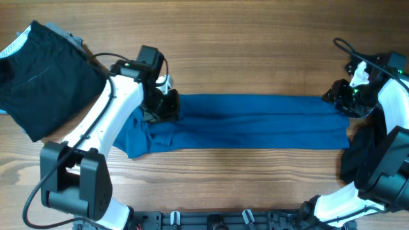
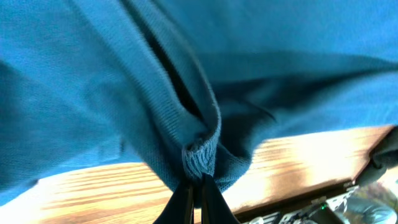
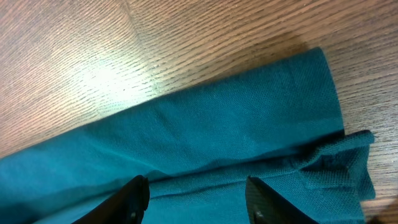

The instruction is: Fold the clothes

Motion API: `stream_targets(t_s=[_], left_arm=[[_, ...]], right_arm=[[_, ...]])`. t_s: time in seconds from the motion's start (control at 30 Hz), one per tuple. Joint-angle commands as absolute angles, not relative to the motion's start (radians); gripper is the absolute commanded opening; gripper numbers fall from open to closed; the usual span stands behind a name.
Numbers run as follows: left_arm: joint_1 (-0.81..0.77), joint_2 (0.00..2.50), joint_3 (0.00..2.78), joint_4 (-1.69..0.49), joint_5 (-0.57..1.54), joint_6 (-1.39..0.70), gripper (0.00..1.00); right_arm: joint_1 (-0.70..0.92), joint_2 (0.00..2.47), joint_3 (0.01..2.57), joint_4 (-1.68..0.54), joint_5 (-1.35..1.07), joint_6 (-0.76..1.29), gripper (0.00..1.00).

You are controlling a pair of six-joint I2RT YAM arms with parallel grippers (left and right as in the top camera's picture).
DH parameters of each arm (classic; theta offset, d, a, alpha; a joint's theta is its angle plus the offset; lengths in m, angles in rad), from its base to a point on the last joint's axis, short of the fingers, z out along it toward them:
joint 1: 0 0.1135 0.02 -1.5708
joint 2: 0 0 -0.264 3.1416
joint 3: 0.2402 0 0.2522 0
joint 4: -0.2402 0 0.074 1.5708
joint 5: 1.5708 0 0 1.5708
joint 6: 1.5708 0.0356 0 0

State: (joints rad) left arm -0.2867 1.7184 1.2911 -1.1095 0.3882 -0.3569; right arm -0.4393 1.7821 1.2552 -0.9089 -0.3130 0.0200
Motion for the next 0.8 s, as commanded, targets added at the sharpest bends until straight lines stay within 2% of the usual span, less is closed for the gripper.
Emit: stream_targets(t_s=[0.0, 0.27, 0.47, 0.63, 0.67, 0.77], left_arm=[[-0.371, 1.717, 1.29, -1.089, 0.4, -0.356, 0.04], [-0.567, 1.718, 1.289, -1.078, 0.425, -0.54, 0.06], [-0.572, 1.723, 1.289, -0.841, 0.316, -0.54, 0.08], [-0.563, 1.762, 1.29, -0.797, 0.264, -0.528, 0.57], [-0.548, 1.757, 1.29, -0.805, 0.24, -0.529, 0.63], [-0.413, 1.73, 1.29, -0.928, 0.201, -0.529, 0.64]], right_arm=[[-0.435, 1.779, 1.249, -0.91, -0.303, 0.003, 0.55], [-0.435, 1.779, 1.249, -0.91, -0.303, 0.003, 0.55], [-0.435, 1.779, 1.249, -0.91, -0.303, 0.003, 0.55], [-0.435, 1.779, 1.249, -0.911, -0.303, 0.003, 0.55], [-0.435, 1.779, 1.249, -0.914, -0.303, 0.003, 0.55], [-0.435, 1.779, 1.249, -0.914, -0.303, 0.003, 0.55]])
